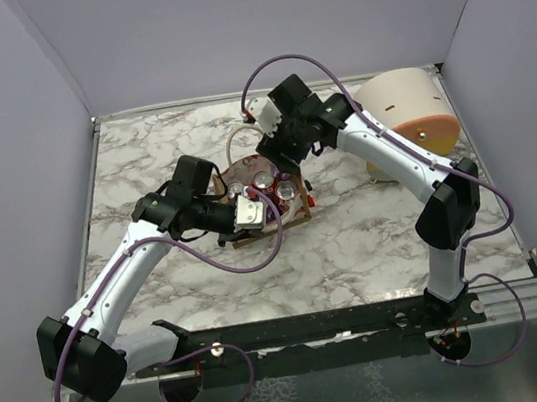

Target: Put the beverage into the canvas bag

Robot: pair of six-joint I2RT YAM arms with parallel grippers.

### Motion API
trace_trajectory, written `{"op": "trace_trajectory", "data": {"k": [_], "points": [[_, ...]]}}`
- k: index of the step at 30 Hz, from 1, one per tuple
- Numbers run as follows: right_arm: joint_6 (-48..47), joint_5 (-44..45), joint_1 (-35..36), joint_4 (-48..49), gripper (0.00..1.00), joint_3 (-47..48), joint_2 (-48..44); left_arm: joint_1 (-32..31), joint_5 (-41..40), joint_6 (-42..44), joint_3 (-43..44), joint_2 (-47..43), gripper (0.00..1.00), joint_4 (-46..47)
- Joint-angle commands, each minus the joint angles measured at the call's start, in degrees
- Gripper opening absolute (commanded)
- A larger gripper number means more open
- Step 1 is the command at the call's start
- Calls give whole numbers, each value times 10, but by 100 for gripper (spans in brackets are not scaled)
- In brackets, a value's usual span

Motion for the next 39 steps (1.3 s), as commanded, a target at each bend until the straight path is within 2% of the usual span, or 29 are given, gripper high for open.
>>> {"op": "trace_trajectory", "data": {"k": [1, 17, 28, 39], "points": [[-8, 89, -7, 18, 10, 34, 13, -6, 24, 8, -5, -11, 0, -6], [-27, 106, 8, 16, 11, 54, 55, -8, 25, 15, -5, -10, 0, -11], [-30, 75, 8, 11, 12, 70, 89, -8, 26, 14, -11, -19, 0, -12], [-44, 45, 3, 18, 19, 62, 115, -7, 31, 15, -10, -25, 0, -13]]}}
